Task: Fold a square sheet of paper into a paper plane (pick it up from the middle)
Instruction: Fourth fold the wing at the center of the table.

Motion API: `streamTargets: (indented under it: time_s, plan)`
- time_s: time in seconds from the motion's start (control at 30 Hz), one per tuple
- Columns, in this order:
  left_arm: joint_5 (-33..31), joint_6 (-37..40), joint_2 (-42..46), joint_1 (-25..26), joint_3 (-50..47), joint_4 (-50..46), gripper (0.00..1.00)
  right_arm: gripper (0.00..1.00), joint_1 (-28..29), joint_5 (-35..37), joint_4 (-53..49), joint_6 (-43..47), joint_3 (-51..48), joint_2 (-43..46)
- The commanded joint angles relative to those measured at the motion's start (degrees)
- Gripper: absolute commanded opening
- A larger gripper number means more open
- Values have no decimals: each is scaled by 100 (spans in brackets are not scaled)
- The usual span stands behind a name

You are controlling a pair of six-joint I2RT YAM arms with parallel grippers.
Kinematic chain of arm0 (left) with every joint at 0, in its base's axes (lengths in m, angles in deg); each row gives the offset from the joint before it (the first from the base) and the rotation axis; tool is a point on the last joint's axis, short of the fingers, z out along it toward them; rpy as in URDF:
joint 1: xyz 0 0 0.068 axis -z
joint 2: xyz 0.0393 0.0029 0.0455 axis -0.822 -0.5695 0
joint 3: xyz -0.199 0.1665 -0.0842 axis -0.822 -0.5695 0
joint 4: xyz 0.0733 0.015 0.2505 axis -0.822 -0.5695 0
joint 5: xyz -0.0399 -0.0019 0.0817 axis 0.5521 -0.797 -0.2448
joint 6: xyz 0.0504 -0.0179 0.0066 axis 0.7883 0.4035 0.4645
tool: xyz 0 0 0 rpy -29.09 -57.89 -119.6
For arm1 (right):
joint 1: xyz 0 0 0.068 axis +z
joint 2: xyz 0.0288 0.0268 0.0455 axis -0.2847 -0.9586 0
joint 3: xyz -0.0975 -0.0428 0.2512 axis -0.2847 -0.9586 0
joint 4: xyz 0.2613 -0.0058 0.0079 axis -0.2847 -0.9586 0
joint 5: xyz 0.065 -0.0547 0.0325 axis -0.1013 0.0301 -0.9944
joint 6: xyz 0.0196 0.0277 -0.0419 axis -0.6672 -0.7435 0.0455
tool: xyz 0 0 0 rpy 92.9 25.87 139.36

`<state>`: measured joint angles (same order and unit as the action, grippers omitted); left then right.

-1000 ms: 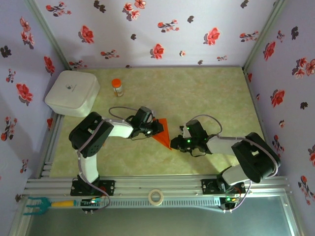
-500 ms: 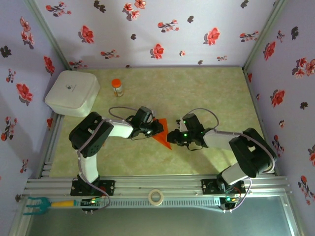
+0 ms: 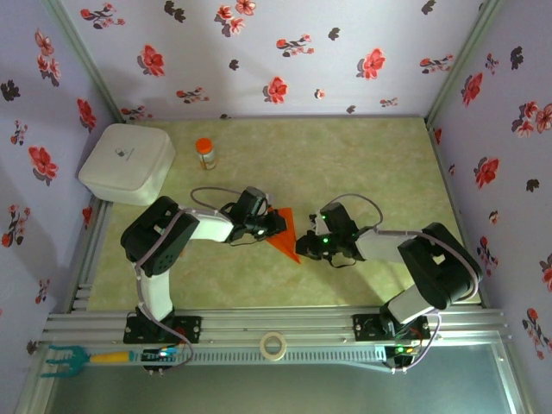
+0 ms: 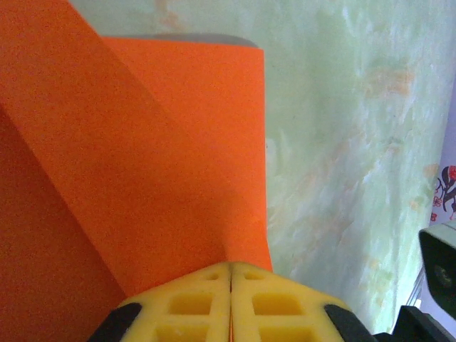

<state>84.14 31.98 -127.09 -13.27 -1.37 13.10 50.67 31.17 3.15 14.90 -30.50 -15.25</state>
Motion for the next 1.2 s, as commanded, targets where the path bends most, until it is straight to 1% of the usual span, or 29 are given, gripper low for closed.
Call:
streamTargets:
  time_s: [0.0, 0.27, 0.4, 0.5, 0.6, 1.0, 1.17]
  plan:
    - [-25, -51, -176, 17, -121, -147, 8, 11, 24, -146, 136, -77, -142, -68]
    - [-22, -58, -206, 17, -113, -147, 8, 11, 24, -155, 221, -138, -312, -163]
    - [-21, -72, -205, 17, -122, -147, 8, 12, 24, -147, 198, -154, -333, -47]
    - [-20, -71, -203, 17, -131, -148, 8, 10, 24, -125, 99, -145, -331, 111]
    - [-20, -76, -204, 16, -140, -136, 8, 6, 32, -120, 10, -113, -324, 194]
    - [-41, -114, -204, 17, -173, -96, 7, 9, 293, 173, -172, -163, -385, -53]
    - [-44, -122, -188, 17, -203, -77, 6, 11, 355, 270, -303, -163, -383, 37]
